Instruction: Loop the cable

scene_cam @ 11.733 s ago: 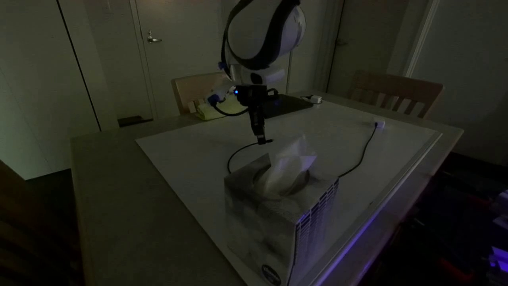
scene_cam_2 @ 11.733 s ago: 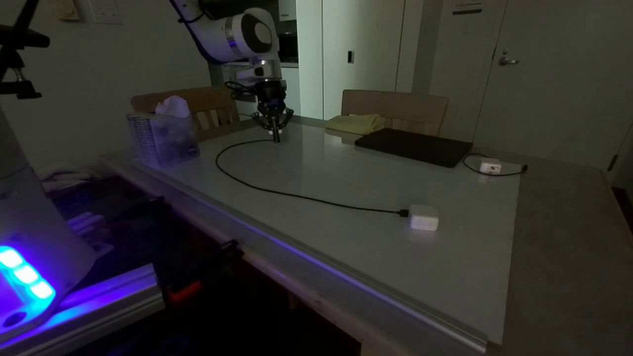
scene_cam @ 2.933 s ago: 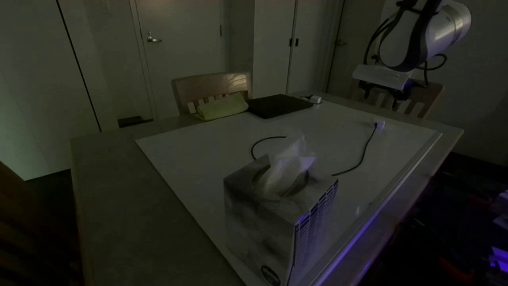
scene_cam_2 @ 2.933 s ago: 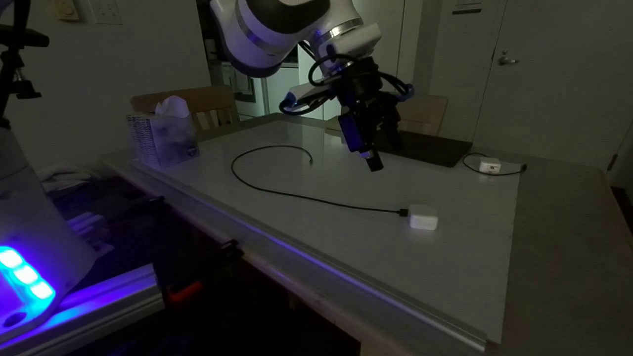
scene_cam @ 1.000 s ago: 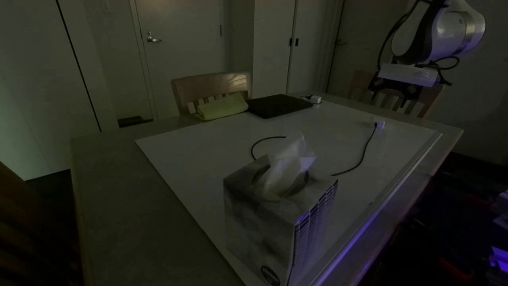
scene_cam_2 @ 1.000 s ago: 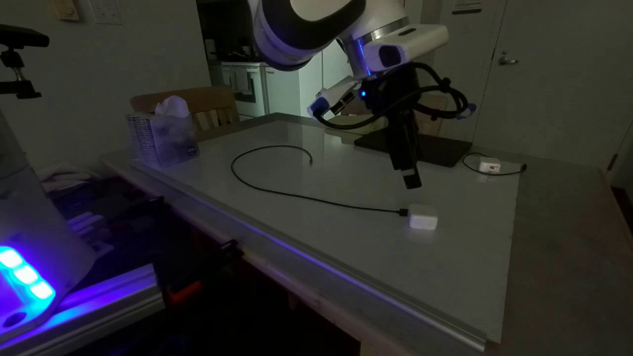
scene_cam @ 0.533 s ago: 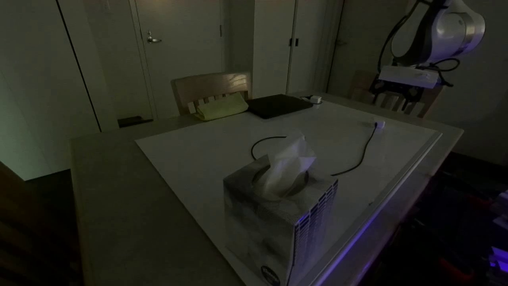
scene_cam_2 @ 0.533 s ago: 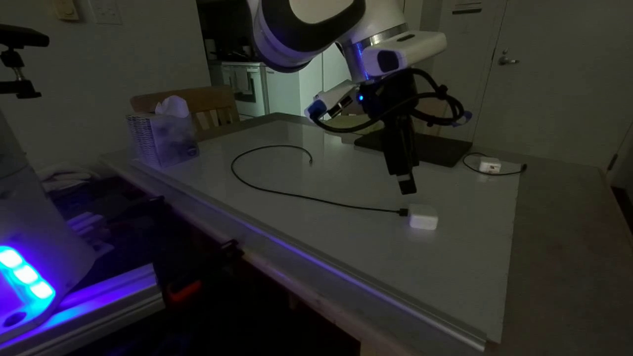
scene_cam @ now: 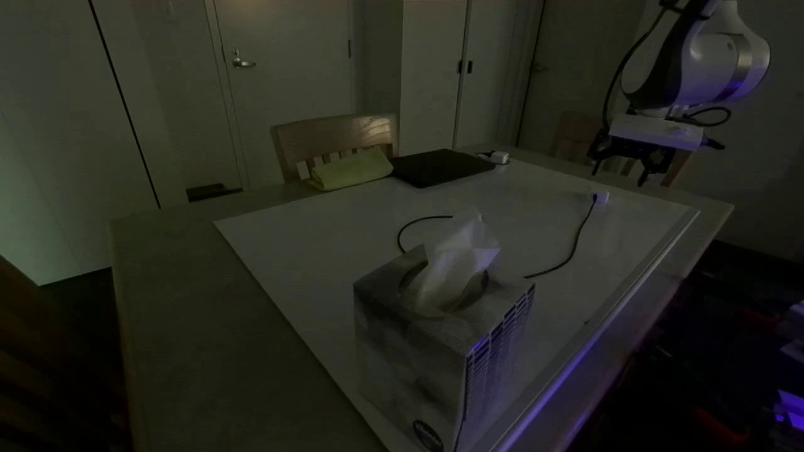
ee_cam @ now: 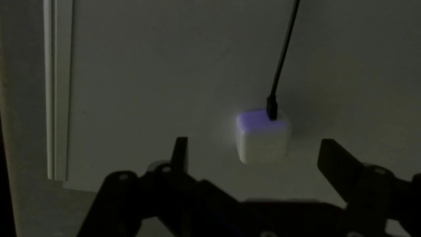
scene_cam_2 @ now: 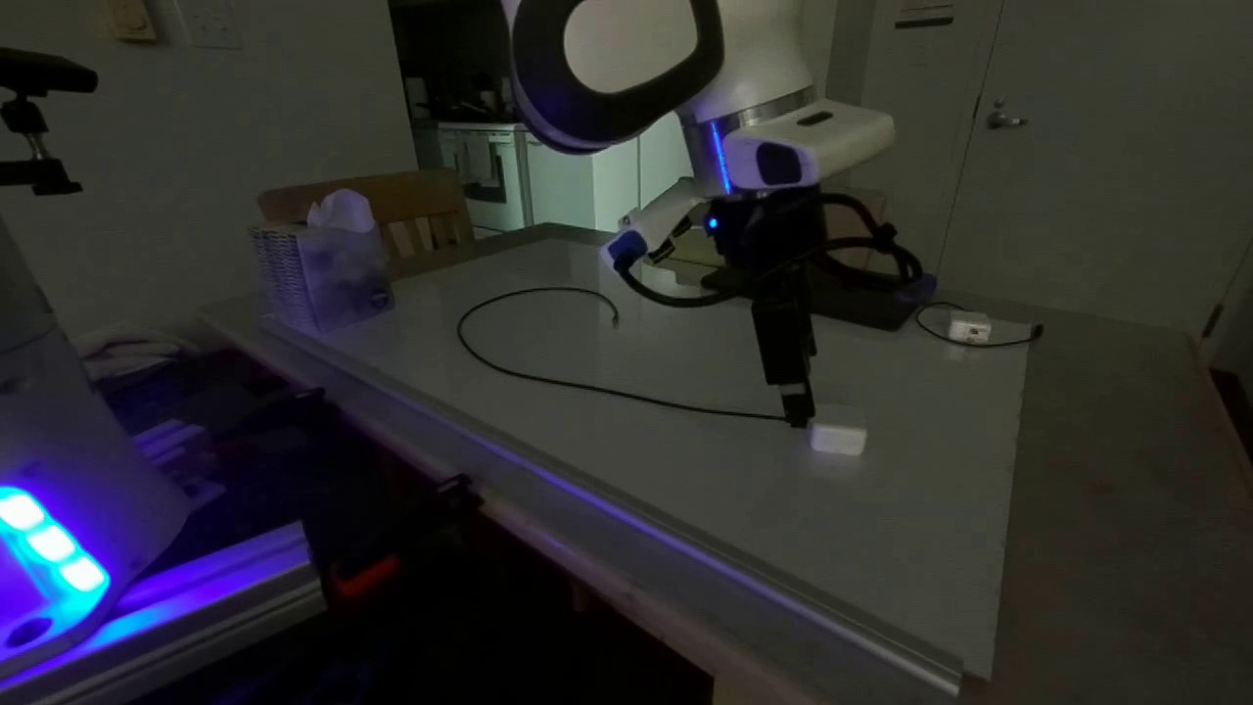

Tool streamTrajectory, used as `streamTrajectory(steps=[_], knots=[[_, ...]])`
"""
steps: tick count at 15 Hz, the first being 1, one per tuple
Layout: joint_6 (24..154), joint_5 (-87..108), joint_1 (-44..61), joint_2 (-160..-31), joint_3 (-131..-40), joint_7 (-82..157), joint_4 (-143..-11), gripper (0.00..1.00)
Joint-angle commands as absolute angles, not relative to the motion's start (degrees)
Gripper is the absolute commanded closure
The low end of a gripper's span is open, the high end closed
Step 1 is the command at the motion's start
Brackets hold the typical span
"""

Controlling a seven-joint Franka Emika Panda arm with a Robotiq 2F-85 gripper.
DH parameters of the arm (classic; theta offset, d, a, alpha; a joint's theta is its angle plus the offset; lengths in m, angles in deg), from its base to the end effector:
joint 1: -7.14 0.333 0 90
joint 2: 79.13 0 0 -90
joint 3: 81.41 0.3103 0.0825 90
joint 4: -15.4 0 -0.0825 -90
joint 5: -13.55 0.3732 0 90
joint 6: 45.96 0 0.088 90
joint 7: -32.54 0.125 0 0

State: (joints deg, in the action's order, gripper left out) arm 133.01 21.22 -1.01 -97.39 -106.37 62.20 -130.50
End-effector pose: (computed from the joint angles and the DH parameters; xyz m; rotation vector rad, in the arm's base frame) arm 0.3883 -0.2798 0.1829 2.4790 -1.6786 0.4406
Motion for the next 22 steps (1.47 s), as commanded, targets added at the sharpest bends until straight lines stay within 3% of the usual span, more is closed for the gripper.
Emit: streamTrajectory(steps=[1, 6, 7, 18, 22], knots=[[138.1, 22.0, -11.5, -98.1, -96.4, 57.3, -130.6, 0.0], [140.1, 21.2, -21.1, -100.1, -88.4, 58.0, -129.7, 0.0], [138.9, 21.1, -17.5, -98.6, -91.2, 58.7, -130.5, 0.0], [137.2, 20.5, -23.8, -100.5, -83.1, 57.7, -126.4, 0.0], [133.8, 20.5, -24.2, -101.6, -83.9, 57.7, -123.7, 0.0]])
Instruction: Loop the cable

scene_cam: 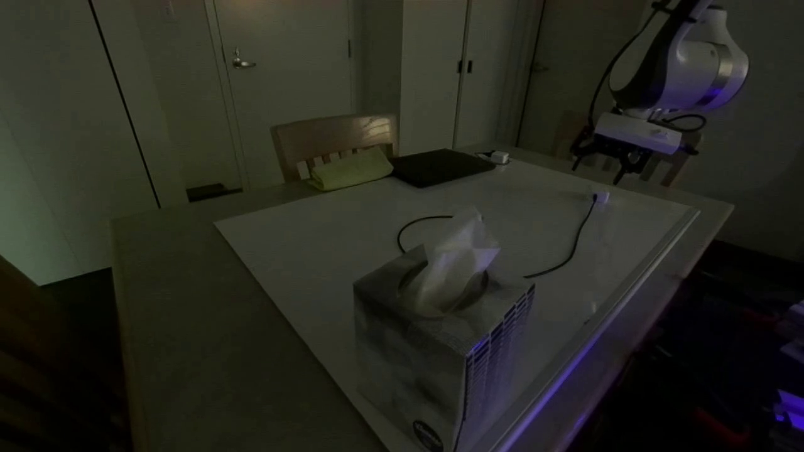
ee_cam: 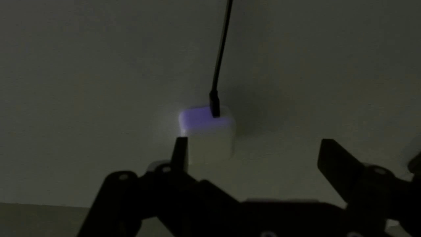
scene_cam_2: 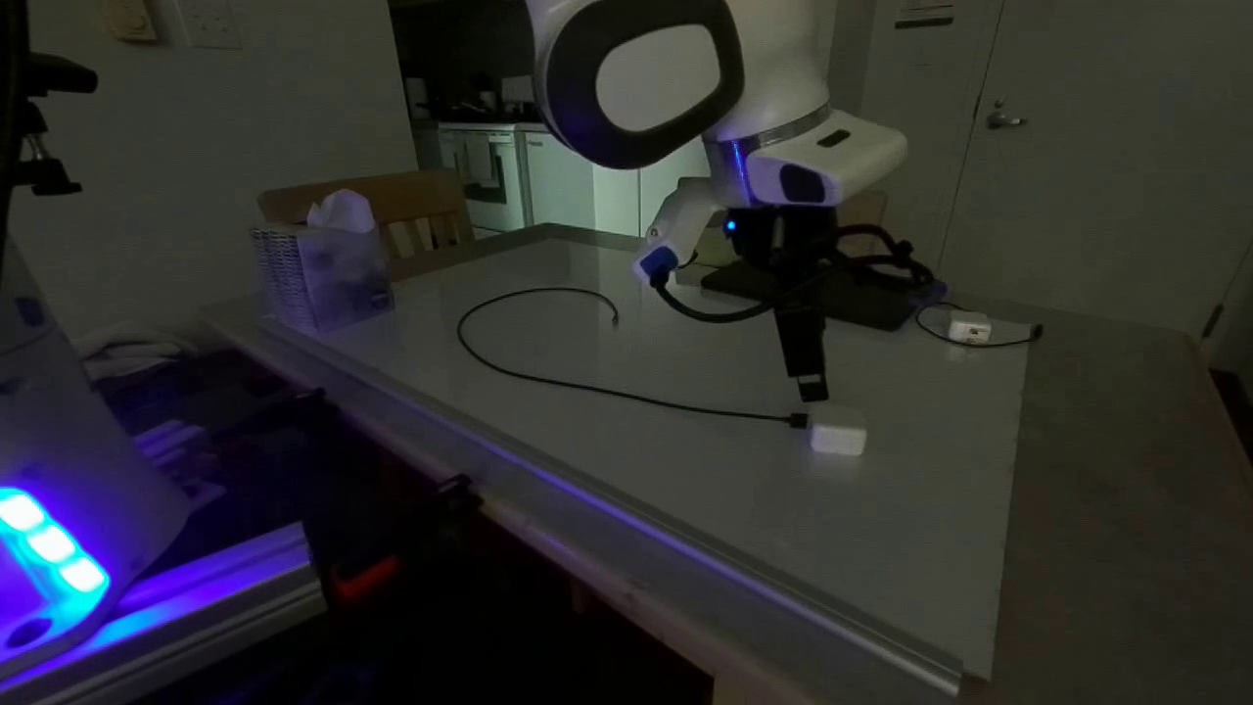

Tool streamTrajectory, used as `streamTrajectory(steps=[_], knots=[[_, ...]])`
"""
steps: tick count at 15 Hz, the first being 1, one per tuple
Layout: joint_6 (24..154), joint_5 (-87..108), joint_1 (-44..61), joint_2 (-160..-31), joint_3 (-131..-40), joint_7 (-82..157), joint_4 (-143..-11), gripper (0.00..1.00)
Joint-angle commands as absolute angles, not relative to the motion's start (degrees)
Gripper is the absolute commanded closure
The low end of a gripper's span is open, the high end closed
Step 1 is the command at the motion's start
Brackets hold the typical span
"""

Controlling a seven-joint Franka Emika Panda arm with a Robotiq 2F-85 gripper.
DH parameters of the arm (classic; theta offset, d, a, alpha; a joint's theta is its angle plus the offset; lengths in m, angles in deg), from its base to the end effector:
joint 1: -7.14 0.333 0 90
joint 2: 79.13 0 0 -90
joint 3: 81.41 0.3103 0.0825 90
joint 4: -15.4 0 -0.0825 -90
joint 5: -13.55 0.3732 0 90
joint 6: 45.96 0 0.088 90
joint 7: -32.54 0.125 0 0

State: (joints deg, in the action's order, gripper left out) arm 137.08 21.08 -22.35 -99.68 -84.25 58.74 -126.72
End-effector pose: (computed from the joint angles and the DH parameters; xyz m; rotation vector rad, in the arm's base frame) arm 0.4165 -0.2796 0.1766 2.5809 -1.6684 0.5525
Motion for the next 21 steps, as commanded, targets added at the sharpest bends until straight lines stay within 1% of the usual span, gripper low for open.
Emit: streamTrajectory(steps=[1, 2, 3, 10, 21], knots=[[132.8, 20.5, -23.9, -102.0, -84.6, 57.9, -123.0, 0.0], [131.6, 20.6, -23.9, -102.5, -85.0, 58.0, -122.1, 0.0], [130.2, 25.7, -21.4, -103.2, -86.7, 54.3, -121.1, 0.0], [123.5, 29.6, -15.6, -107.5, -92.5, 54.2, -115.3, 0.0], [120.6, 32.1, -13.7, -109.5, -93.1, 54.2, -112.7, 0.0]])
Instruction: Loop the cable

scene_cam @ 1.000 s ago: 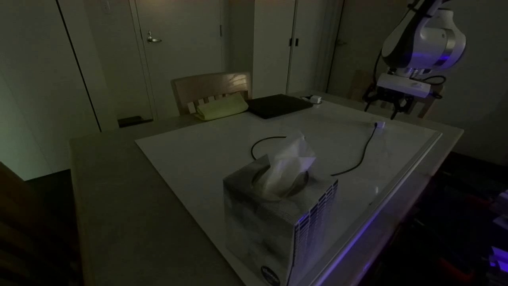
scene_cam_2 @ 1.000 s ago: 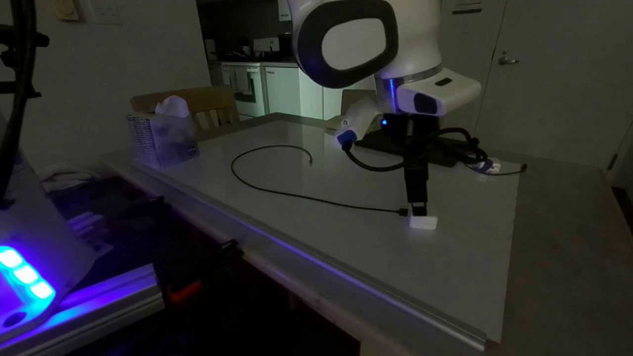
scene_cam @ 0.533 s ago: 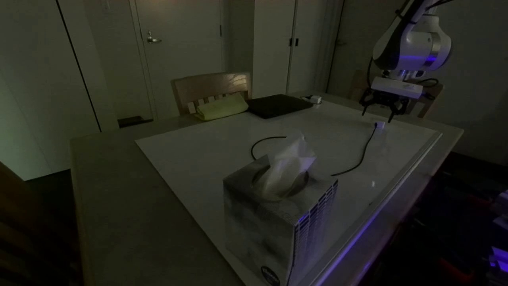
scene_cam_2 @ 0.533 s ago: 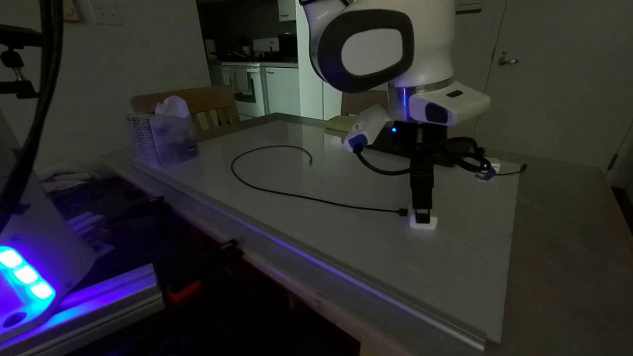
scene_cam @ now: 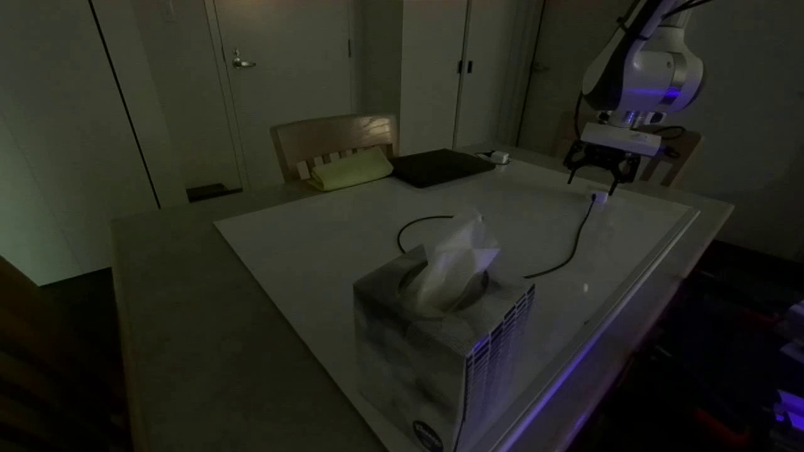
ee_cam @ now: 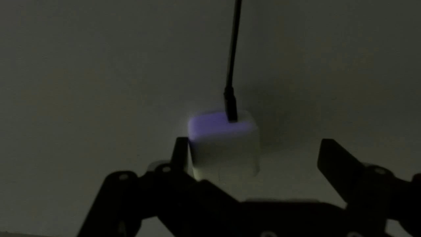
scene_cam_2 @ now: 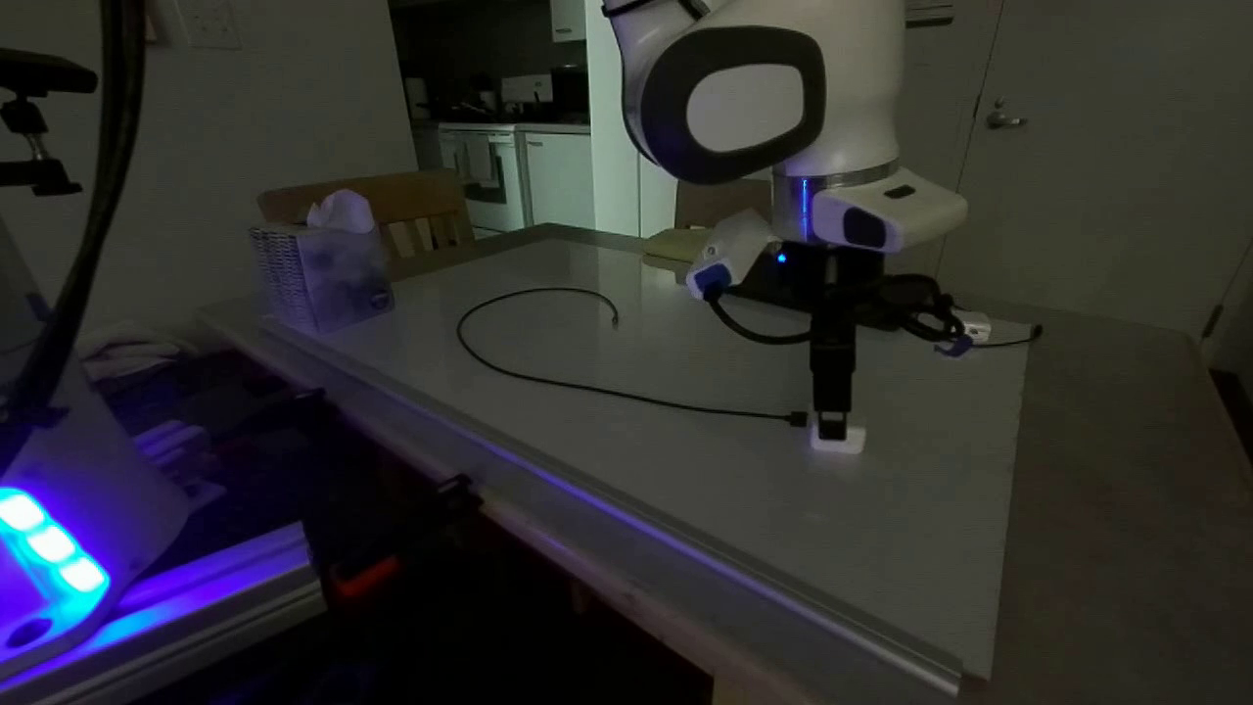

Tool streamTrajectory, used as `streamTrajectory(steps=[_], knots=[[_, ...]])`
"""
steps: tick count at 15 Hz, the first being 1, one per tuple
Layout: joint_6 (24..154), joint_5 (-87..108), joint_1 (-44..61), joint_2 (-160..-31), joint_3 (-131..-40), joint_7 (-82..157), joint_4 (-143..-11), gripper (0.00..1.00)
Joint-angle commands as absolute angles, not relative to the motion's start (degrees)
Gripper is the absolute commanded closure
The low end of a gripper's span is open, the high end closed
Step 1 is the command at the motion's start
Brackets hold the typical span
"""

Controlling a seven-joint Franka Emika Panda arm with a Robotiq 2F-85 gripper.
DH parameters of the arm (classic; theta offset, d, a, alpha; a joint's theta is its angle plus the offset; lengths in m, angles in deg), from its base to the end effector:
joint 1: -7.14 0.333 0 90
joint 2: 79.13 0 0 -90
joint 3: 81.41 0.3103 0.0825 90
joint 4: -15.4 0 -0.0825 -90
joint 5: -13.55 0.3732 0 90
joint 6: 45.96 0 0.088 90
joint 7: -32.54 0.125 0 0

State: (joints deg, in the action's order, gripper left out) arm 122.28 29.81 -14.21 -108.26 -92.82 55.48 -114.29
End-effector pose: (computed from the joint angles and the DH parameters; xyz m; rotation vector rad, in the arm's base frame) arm 0.4440 -0.3120 0.1430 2.5493 -1.7661 0.2838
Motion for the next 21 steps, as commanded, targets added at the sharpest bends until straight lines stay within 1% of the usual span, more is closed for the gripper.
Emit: streamTrajectory(steps=[1, 3, 4, 5, 6, 11, 12, 14, 17, 18, 21], knots=[[120.6, 32.4, -13.9, -109.5, -92.9, 54.0, -112.8, 0.0], [120.8, 33.0, -14.3, -109.6, -92.7, 53.8, -113.1, 0.02], [120.9, 33.3, -14.4, -109.5, -92.7, 53.8, -113.3, 0.16], [121.1, 33.7, -14.5, -109.6, -92.7, 53.8, -113.3, 0.27], [121.1, 33.9, -14.6, -109.5, -92.6, 53.7, -113.5, 0.31], [120.6, 34.2, -13.9, -109.7, -92.8, 54.2, -113.0, 0.67], [120.4, 33.9, -13.5, -109.6, -93.0, 54.2, -113.1, 0.71], [119.7, 32.6, -12.1, -109.4, -93.9, 54.3, -113.0, 0.71], [118.8, 28.5, -7.2, -109.6, -96.9, 54.9, -113.0, 0.71], [120.5, 31.2, -9.5, -108.9, -95.3, 54.7, -114.0, 0.46], [120.0, 30.0, -6.8, -108.9, -96.4, 55.0, -114.0, 0.46]])
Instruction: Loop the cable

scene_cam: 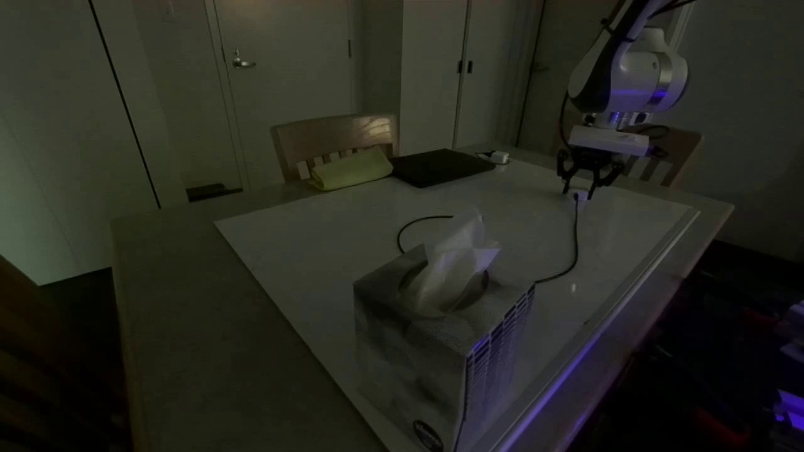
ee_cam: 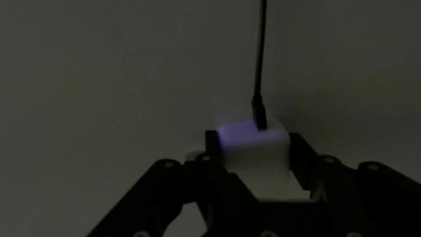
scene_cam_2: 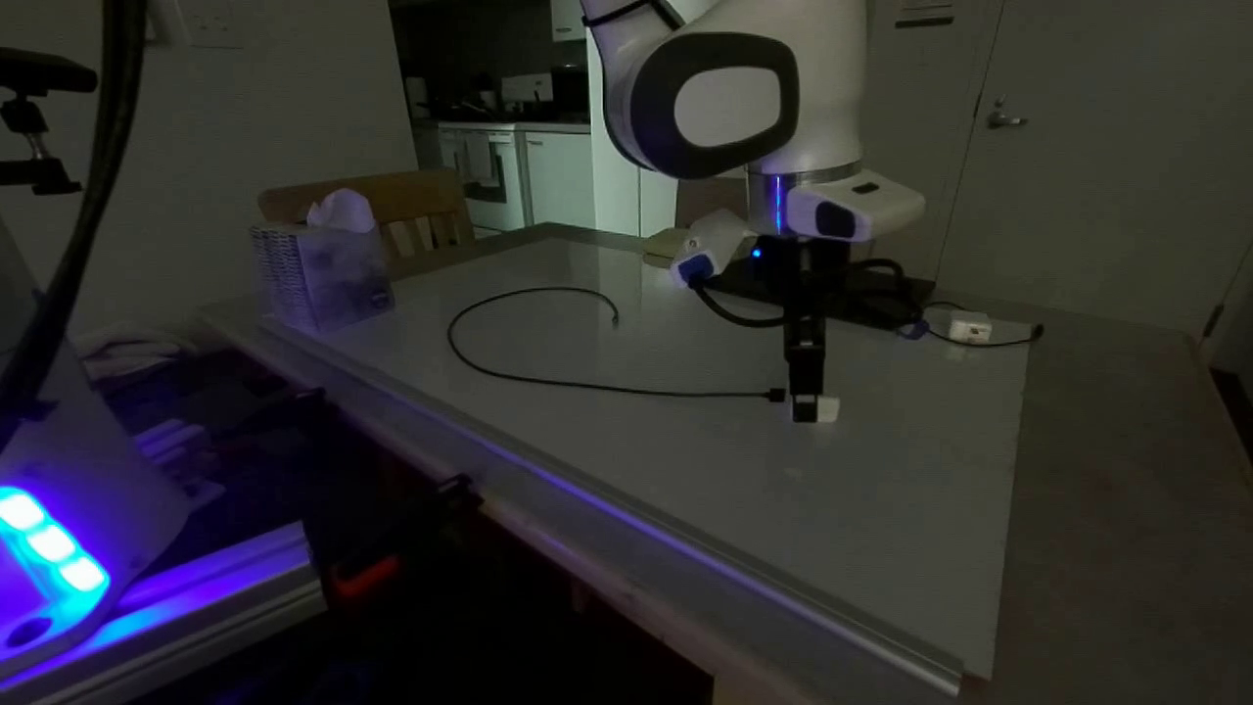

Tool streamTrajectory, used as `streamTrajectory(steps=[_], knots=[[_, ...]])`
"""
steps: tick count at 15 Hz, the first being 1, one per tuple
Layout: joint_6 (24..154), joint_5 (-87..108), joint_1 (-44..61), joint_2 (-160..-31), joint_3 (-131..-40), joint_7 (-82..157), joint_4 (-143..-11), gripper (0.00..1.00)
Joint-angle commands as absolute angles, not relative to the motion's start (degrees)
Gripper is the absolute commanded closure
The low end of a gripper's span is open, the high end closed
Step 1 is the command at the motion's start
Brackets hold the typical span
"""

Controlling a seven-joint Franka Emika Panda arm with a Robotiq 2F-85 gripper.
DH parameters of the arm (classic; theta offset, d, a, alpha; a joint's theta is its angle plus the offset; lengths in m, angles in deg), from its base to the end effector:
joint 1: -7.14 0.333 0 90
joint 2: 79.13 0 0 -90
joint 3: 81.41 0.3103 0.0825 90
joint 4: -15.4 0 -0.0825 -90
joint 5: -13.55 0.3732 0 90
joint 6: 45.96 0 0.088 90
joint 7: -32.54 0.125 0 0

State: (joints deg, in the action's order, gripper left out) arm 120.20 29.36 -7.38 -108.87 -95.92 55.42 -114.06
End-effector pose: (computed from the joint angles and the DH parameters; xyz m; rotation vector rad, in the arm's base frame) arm 0.4610 -0.2813 0.1386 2.6093 -1.6513 0.2298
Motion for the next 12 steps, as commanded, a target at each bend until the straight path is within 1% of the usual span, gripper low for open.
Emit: streamTrajectory(steps=[1, 4, 5, 8, 9, 10, 12], knots=[[120.0, 29.9, -6.7, -108.9, -96.5, 55.0, -114.0, 0.46], [120.0, 29.7, -6.7, -109.0, -96.8, 55.0, -114.0, 0.46], [120.4, 31.3, -8.9, -108.4, -95.2, 54.0, -114.7, 0.71], [119.7, 31.6, -8.4, -107.9, -95.2, 53.5, -114.8, 0.71], [119.4, 31.7, -9.0, -107.4, -93.8, 52.0, -114.6, 0.71], [118.6, 29.7, -6.7, -107.4, -94.8, 52.0, -114.2, 0.71], [117.8, 27.6, -5.0, -106.7, -93.3, 49.6, -113.8, 0.71]])
